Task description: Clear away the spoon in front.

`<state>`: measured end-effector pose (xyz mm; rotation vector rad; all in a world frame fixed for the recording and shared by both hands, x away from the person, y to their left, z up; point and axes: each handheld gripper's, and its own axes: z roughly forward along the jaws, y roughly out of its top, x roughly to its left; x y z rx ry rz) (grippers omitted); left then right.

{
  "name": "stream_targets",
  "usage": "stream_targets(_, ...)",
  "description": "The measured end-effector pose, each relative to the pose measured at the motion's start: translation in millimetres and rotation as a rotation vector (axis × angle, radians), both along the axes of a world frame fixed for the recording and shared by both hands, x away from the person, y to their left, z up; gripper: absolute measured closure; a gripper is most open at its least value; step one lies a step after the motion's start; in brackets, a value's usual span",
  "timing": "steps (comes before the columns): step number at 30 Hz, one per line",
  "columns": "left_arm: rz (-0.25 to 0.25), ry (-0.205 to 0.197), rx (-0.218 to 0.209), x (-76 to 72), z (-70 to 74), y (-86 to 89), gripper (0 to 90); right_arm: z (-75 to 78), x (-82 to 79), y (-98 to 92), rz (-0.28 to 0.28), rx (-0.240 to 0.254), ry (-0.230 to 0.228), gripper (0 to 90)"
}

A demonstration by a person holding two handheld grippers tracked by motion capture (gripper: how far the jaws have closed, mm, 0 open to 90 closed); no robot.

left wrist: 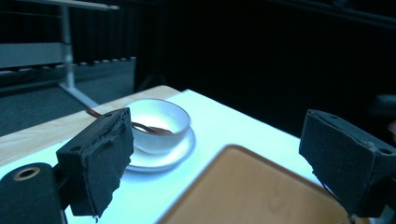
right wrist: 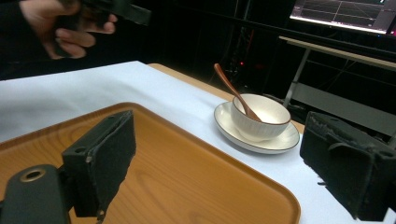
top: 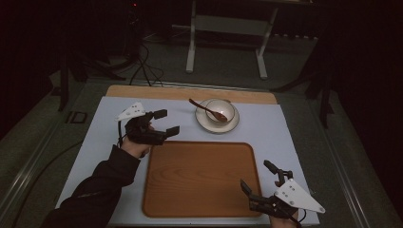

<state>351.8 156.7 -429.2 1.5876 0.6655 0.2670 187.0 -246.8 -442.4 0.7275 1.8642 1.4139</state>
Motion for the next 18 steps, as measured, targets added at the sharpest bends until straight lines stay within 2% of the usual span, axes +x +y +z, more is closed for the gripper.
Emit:
stream_targets(5, 0.069, 0.031, -0.040, 20.3, -5.8, -11.6, 11.2, 0.0, -0.6, 0.5, -0.001, -0.002, -0.001, 10.5)
stream_targets(8, 0.120, 0.037, -0.021, 28.3, -8.9, -19.5, 12.6, -0.4, -0.4, 0.8, 0.002, -0.004, 0.002, 10.6)
stream_targets(10, 0.125, 0.050, -0.031, 33.4, -11.1, -24.2, 13.9, -0.7, 0.0, 0.6, 0.002, -0.004, 0.002, 10.6)
stream_targets(18, 0.232, 0.137, -0.041, 52.6, -20.0, -40.4, 14.7, -0.4, -0.6, -0.1, 0.003, 0.003, 0.003, 10.5)
